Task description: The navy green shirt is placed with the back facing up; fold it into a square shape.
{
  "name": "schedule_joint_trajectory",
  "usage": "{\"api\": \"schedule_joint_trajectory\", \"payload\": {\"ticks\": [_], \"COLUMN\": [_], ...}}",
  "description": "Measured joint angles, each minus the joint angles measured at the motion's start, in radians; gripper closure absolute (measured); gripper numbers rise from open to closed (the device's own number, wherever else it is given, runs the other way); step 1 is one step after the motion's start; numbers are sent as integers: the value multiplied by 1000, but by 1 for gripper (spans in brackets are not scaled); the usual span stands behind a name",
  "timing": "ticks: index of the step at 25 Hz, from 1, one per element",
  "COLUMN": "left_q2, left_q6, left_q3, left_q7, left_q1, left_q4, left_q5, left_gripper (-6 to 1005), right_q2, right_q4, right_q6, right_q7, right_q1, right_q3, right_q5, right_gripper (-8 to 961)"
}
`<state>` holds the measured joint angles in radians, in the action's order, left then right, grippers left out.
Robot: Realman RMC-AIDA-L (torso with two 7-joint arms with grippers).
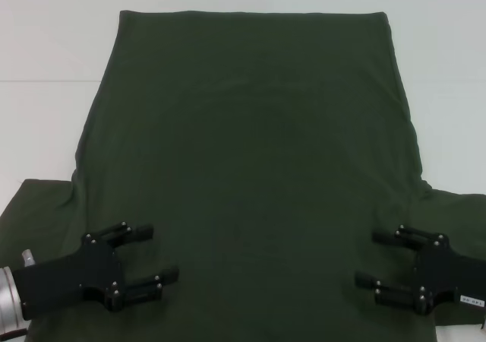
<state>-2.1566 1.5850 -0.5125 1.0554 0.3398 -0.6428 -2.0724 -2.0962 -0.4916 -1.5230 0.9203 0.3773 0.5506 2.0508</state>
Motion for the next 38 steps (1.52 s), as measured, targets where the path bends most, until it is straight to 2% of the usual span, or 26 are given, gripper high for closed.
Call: {"api": "schedule_joint_trajectory", "payload": {"ticks": [5, 14, 19, 22, 28, 32, 34, 36, 38], "left_q2": [0, 1, 9, 42, 117, 147, 151, 178, 193], "left_q6": [0, 1, 52, 120, 176, 163, 159, 148, 147], "left_q3": [0, -6, 67, 123, 158, 174, 176, 180, 179], "left_q7": [0, 0, 81, 307, 758, 1010, 1053, 1253, 1325], "left_q1": [-2, -2, -5, 3, 8, 5, 5, 10, 13], "left_q4": [0, 0, -4, -14, -80, -190, -214, -292, -302], "left_q5": [0, -16, -2, -1, -21, -93, -118, -215, -242], "left_gripper": [166, 170, 172, 173, 172, 173, 174, 174, 175], "right_q2": [0, 1, 1, 1, 3, 3, 3, 3, 3], "right_q4": [5, 15, 15, 15, 14, 13, 11, 10, 8], "right_q6": [-2, 10, 4, 2, -7, -12, -21, -32, -39], "right_q7": [0, 0, 2, 8, 9, 9, 9, 10, 12], "right_q1": [4, 5, 8, 12, 17, 23, 26, 28, 29], "right_q3": [51, 46, 45, 44, 44, 48, 51, 52, 53], "right_q5": [0, -6, -15, -27, -33, -33, -34, -34, -34], "right_gripper": [147, 147, 148, 148, 148, 148, 148, 148, 148]}}
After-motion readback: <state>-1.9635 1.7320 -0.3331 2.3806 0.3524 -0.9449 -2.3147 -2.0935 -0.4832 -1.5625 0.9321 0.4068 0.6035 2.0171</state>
